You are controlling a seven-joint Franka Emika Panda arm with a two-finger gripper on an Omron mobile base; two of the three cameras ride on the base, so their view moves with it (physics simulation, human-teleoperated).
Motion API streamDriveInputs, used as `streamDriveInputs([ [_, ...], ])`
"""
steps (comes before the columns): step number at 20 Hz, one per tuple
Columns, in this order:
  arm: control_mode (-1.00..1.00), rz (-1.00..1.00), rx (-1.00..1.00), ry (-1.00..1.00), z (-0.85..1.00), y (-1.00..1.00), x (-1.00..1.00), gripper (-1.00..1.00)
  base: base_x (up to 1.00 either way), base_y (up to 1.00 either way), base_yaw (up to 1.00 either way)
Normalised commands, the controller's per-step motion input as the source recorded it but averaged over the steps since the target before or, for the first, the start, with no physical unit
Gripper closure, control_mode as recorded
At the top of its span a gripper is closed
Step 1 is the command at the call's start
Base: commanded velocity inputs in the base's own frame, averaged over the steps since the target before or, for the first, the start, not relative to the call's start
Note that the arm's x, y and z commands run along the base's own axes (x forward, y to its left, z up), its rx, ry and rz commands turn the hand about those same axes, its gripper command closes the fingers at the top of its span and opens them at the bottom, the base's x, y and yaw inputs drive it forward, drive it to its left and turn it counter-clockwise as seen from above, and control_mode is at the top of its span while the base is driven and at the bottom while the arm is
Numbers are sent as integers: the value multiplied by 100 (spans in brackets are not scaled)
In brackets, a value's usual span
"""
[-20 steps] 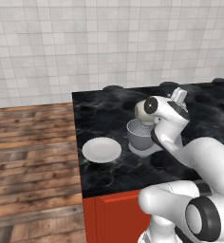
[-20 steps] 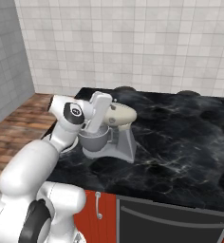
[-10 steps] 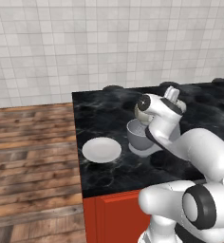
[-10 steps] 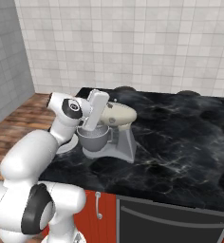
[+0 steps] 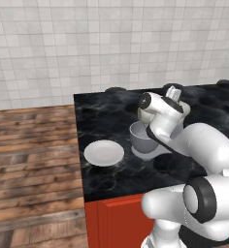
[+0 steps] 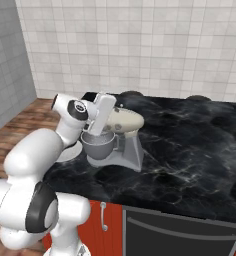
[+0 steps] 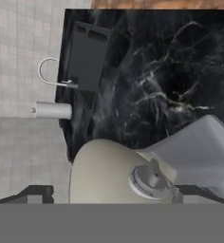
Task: Add butter and sugar cubes to the stand mixer bowl and then turn on the stand mixer to begin making frosting.
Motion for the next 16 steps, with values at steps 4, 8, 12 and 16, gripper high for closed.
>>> streamDriveInputs([
  [4,-100,0,0,0,-9,-29,0,-100,0,0,0],
  [8,-100,0,0,0,-24,-43,0,-100,0,0,0],
  [12,-100,0,0,0,-24,-22,0,-100,0,0,0],
  [16,-100,0,0,0,-16,0,0,-100,0,0,0],
])
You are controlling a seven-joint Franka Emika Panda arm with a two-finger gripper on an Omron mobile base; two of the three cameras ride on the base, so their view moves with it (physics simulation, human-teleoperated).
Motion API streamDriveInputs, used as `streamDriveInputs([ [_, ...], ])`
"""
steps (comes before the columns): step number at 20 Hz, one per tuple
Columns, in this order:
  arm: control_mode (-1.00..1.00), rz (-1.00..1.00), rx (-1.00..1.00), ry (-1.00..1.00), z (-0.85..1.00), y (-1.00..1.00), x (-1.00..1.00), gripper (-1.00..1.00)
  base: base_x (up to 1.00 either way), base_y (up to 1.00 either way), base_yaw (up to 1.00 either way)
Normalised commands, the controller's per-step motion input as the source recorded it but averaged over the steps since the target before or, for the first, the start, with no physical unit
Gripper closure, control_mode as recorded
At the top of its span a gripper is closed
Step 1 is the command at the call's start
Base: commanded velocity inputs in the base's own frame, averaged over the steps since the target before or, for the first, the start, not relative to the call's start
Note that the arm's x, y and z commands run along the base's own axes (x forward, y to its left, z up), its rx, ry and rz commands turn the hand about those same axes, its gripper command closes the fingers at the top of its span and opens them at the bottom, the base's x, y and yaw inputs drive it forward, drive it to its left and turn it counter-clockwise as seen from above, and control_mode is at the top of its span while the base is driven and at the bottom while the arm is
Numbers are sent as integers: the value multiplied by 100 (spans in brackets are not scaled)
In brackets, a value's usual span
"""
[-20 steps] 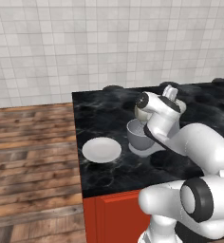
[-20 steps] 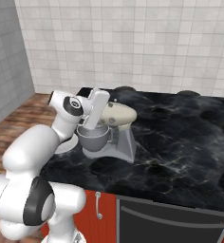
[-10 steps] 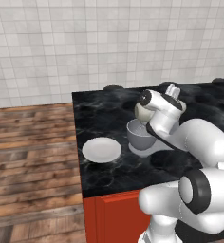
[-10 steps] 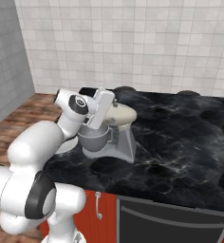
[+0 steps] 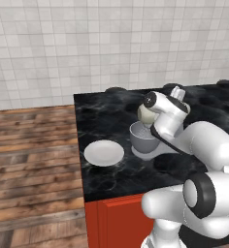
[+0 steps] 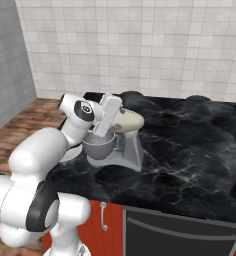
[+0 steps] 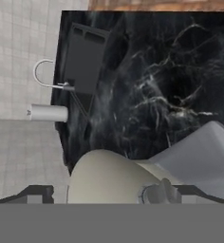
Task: Add butter and sugar cubes to the stand mixer bowl and then turn on the stand mixer to begin making frosting.
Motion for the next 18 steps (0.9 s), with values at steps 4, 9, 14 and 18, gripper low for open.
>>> streamDriveInputs([
  [4,-100,0,0,0,-25,0,0,-100,0,0,0],
  [9,-100,0,8,5,-27,0,8,-100,0,0,0],
  [14,-100,0,10,6,-25,0,13,100,0,0,0],
  [18,-100,0,8,7,-31,0,8,100,0,0,0],
])
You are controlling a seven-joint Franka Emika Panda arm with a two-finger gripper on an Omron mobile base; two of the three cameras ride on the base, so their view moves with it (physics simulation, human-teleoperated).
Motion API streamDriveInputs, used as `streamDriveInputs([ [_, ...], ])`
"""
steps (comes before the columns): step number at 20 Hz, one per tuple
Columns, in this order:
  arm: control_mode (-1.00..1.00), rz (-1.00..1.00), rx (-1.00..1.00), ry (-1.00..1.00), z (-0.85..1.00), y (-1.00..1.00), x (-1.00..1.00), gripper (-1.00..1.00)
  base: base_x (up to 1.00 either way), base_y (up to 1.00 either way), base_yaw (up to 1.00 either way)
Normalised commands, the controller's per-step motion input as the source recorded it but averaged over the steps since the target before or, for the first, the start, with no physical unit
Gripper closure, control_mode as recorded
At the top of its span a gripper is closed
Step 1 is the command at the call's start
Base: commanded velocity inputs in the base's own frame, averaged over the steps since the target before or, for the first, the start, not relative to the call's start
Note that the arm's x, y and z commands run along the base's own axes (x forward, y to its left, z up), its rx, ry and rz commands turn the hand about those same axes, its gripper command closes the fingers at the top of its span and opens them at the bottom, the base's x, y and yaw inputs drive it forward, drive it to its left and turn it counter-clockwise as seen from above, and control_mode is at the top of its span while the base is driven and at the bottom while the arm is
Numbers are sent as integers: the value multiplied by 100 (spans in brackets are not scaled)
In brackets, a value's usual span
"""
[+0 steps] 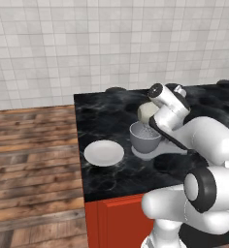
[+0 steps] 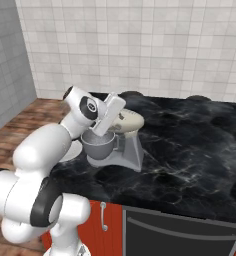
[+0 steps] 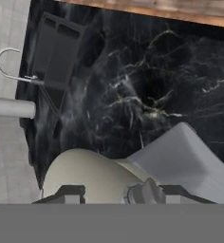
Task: Add butter and sugar cubes to the stand mixer bowl and then turn on the stand mixer to begin making frosting.
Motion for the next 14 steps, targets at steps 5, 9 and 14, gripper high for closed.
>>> streamDriveInputs([
  [5,-100,0,10,7,-25,-1,0,100,0,0,0],
  [9,-100,0,12,4,-18,-11,0,100,0,0,0],
  [14,-100,0,12,1,-22,-24,0,100,0,0,0],
])
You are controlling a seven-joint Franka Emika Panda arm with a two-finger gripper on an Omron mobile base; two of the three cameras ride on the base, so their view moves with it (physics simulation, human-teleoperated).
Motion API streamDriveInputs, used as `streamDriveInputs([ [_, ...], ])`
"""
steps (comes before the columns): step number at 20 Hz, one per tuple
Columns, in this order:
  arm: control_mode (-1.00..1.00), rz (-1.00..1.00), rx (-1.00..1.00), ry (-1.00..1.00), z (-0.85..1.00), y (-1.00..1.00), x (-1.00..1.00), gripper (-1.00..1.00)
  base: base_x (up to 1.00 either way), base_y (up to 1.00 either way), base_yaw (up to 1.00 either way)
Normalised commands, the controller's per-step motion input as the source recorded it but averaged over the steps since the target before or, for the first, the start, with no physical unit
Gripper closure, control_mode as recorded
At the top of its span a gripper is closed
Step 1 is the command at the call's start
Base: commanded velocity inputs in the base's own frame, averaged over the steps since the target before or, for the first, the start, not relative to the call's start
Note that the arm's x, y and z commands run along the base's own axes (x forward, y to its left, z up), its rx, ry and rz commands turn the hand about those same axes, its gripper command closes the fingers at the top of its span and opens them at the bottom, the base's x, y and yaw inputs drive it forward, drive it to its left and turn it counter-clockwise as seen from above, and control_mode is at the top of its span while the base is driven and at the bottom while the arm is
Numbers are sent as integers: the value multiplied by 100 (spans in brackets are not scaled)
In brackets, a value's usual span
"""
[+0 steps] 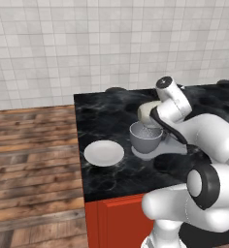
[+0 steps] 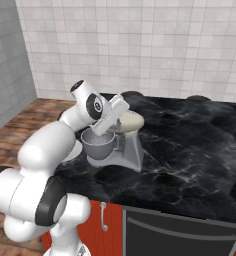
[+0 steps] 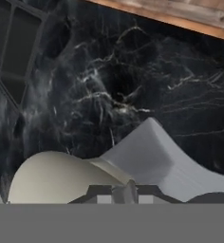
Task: Add butter and sugar cubes to the stand mixer bowl and then turn on the stand mixer to begin making frosting.
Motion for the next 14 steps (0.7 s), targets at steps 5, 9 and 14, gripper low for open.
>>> streamDriveInputs([
  [5,-100,0,12,0,-28,-25,0,100,0,0,0],
  [9,-100,0,11,0,-39,-18,0,100,0,0,0],
  [14,-100,0,9,0,-40,-10,-2,100,0,0,0],
])
